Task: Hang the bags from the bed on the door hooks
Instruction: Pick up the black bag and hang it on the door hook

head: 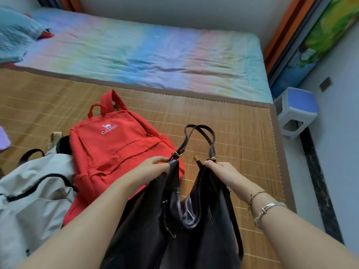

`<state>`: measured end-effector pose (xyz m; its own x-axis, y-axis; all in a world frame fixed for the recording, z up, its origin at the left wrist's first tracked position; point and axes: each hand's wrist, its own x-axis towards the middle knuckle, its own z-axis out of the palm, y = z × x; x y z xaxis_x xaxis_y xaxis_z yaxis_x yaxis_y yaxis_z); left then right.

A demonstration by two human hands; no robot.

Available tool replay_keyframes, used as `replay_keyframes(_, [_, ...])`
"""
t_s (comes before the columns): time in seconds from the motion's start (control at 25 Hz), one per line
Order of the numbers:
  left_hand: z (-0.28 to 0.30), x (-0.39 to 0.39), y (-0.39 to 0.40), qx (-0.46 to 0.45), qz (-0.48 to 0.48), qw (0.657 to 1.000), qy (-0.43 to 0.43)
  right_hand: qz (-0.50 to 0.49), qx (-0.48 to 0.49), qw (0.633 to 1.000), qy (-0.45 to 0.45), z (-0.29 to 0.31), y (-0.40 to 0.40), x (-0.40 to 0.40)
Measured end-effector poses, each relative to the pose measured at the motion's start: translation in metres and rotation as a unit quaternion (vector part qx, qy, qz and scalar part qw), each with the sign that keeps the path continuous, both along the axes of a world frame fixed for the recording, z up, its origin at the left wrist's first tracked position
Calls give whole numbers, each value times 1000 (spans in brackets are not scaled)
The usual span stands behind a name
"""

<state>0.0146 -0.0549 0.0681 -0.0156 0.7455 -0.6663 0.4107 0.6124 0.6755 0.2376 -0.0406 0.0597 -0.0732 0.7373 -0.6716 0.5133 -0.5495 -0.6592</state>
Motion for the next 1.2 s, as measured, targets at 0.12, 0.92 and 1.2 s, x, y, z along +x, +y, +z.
replay_keyframes(0.12, [36,2,-44,37,22,999,18,20,50,999,-6,44,-35,-14])
replay_keyframes(0.92, [365,82,-623,375,434,784,238,523,487,694,85,371,-430,-105])
replay_keyframes(1.2, [454,185,-864,384,536,705,262,683,365,560,295,443,-668,-86])
